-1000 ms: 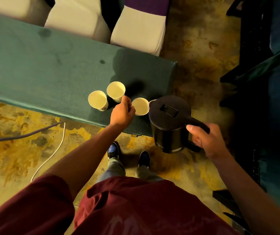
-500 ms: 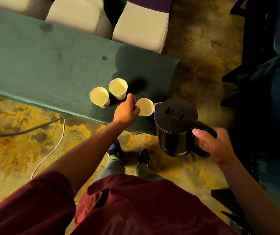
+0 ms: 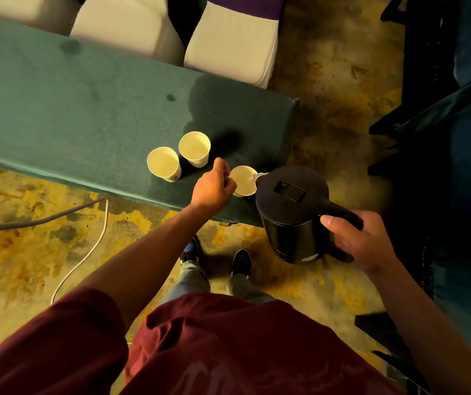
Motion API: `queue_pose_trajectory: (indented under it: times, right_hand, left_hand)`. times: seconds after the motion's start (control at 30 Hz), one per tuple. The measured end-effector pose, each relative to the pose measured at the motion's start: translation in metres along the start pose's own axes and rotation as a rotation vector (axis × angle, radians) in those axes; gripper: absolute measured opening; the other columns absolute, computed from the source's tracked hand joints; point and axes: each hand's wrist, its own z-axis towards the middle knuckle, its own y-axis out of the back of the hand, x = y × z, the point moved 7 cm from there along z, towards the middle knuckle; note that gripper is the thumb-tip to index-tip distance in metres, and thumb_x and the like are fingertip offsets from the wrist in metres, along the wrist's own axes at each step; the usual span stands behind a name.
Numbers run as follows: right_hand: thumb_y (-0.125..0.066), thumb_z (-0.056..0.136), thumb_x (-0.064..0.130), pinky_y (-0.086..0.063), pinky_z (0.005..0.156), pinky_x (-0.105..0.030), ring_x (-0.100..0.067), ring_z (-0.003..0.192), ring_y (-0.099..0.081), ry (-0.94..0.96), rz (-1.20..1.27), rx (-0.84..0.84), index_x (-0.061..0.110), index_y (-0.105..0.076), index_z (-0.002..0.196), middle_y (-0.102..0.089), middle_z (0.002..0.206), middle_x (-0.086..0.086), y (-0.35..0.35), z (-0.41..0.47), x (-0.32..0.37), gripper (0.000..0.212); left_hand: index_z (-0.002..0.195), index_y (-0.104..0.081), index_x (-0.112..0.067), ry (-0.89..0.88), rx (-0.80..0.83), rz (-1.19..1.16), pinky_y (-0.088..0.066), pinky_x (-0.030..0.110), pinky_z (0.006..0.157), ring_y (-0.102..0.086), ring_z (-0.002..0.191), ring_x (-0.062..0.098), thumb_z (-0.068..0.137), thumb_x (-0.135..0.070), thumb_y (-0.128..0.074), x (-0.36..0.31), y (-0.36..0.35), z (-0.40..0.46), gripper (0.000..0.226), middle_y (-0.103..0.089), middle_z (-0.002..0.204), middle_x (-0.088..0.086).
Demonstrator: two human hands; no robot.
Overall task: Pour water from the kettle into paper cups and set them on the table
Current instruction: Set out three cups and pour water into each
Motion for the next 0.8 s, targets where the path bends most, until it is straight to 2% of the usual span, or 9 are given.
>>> queue_pose_trajectory:
  times: [0.17, 0.33, 0.47, 0.67, 0.8]
  right_hand:
    - [-0.07, 0.094, 0.007, -0.032, 0.043, -0.022, -0.011, 0.04, -0.034, -0.001, -0.028, 0.009, 0.024, -0.043, 0.05, -0.034, 0.046, 0.005, 0.004, -0.001, 0.0, 0.055]
    - [-0.073, 0.083, 0.029, -0.032, 0.043, -0.025, -0.013, 0.042, -0.034, -0.015, -0.043, 0.006, 0.023, -0.044, 0.05, -0.035, 0.047, 0.004, 0.003, -0.003, -0.001, 0.044]
    - [-0.074, 0.077, 0.043, -0.031, 0.045, -0.029, -0.016, 0.043, -0.034, -0.024, -0.068, 0.021, 0.021, -0.043, 0.051, -0.035, 0.048, 0.001, 0.001, -0.003, -0.003, 0.046]
    - [-0.074, 0.078, 0.043, -0.032, 0.045, -0.028, -0.014, 0.041, -0.036, -0.023, -0.09, 0.016, 0.025, -0.045, 0.047, -0.036, 0.045, 0.006, -0.004, -0.002, -0.004, 0.046]
    - [-0.073, 0.075, 0.048, -0.032, 0.044, -0.027, -0.014, 0.039, -0.036, -0.026, -0.103, 0.022, 0.026, -0.046, 0.045, -0.036, 0.044, 0.007, -0.009, 0.0, -0.001, 0.046]
  left_hand:
    - [0.095, -0.04, -0.024, 0.008, -0.011, -0.003, -0.036, 0.026, 0.05, -0.053, 0.058, 0.007, 0.09, -0.023, -0.06, 0.002, -0.001, -0.001, 0.02, -0.052, 0.068, -0.011]
    - [0.095, -0.04, -0.024, 0.011, -0.017, -0.007, -0.035, 0.023, 0.05, -0.052, 0.058, 0.006, 0.092, -0.022, -0.059, 0.002, 0.0, -0.003, 0.019, -0.052, 0.07, -0.011]
    - [0.095, -0.041, -0.022, 0.011, -0.025, -0.012, -0.035, 0.024, 0.05, -0.052, 0.058, 0.006, 0.093, -0.022, -0.059, 0.002, 0.002, -0.004, 0.018, -0.052, 0.069, -0.011]
    - [0.096, -0.042, -0.021, 0.015, -0.022, -0.032, -0.041, 0.029, 0.053, -0.054, 0.06, 0.008, 0.094, -0.023, -0.057, 0.002, 0.0, -0.006, 0.014, -0.053, 0.07, -0.01]
    - [0.093, -0.042, -0.022, 0.018, -0.026, -0.052, -0.038, 0.028, 0.052, -0.053, 0.059, 0.007, 0.095, -0.023, -0.056, 0.002, 0.001, -0.007, 0.014, -0.052, 0.069, -0.011]
